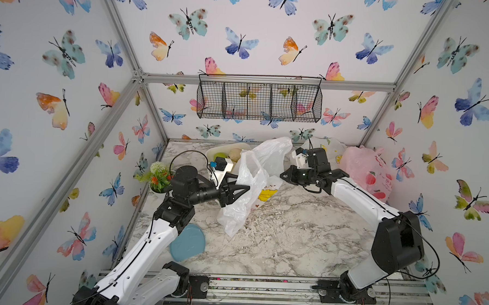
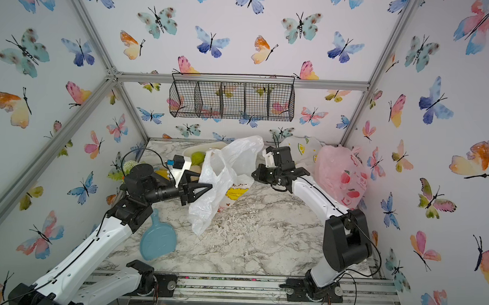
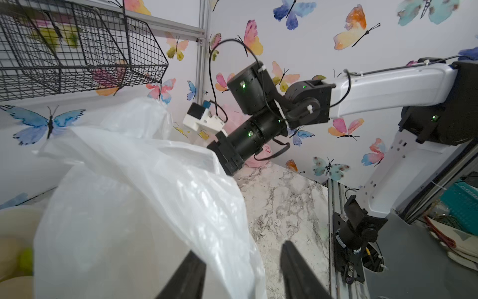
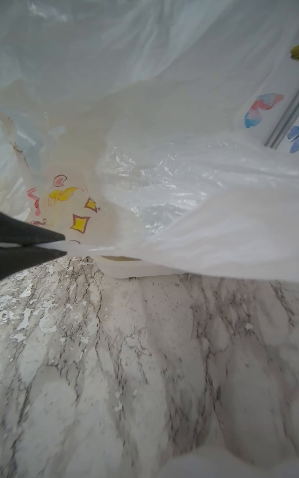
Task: Place the pears into plastic bags & tie knots
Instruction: Pick up the plastic bag at the center of the board, then pick up the pear from the basket.
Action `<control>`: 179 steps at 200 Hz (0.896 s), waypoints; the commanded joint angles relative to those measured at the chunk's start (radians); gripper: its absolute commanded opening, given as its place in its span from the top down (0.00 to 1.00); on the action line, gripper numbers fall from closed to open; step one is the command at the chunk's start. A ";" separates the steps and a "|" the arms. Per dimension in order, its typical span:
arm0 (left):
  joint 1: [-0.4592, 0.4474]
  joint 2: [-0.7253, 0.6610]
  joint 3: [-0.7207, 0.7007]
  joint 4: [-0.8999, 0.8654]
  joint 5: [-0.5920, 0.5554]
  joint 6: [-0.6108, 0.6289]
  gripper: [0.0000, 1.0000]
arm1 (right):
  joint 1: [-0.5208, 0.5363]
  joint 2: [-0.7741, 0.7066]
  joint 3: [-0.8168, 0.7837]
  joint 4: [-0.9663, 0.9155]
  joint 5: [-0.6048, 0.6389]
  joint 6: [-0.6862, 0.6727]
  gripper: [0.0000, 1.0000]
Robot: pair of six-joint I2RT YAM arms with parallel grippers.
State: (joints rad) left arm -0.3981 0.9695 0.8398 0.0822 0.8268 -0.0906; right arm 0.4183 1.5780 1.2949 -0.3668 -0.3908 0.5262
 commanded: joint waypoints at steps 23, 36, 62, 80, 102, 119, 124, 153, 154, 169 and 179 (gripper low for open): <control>0.000 -0.025 0.180 -0.113 -0.112 -0.056 0.15 | -0.034 -0.070 0.281 -0.445 0.391 -0.313 0.96; 0.016 -0.019 0.218 -0.125 -0.139 -0.054 0.14 | -0.034 -0.060 0.371 -0.534 0.449 -0.343 0.95; 0.062 0.026 0.243 -0.119 -0.215 -0.076 0.15 | -0.033 -0.032 0.523 -0.639 0.489 -0.377 0.93; 0.071 0.124 0.295 -0.222 -0.358 -0.066 0.23 | -0.021 0.009 0.596 -0.680 0.500 -0.394 0.94; 0.073 0.258 0.369 -0.344 -0.491 -0.055 0.29 | 0.014 0.067 0.601 -0.671 0.519 -0.391 0.92; 0.069 0.323 0.365 -0.357 -0.488 -0.036 0.29 | 0.014 0.070 0.498 -0.562 0.502 -0.368 0.92; 0.066 0.338 0.359 -0.358 -0.491 -0.047 0.29 | 0.014 0.065 0.463 -0.520 0.483 -0.356 0.92; -0.037 0.415 0.298 -0.355 -0.621 -0.010 0.25 | 0.015 0.102 0.375 -0.367 0.297 -0.286 0.92; -0.039 0.418 0.297 -0.356 -0.626 -0.009 0.24 | 0.015 0.104 0.376 -0.365 0.292 -0.285 0.92; -0.043 0.465 0.279 -0.383 -0.676 -0.011 0.22 | 0.014 0.132 0.382 -0.326 0.271 -0.266 0.92; -0.040 0.502 0.287 -0.416 -0.737 -0.013 0.18 | 0.013 0.150 0.394 -0.310 0.260 -0.260 0.92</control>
State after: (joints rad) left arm -0.4282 1.4117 1.1213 -0.2592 0.2497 -0.1261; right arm 0.4328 1.7149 1.6722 -0.7952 -0.0456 0.2214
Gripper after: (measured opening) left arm 0.784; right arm 0.083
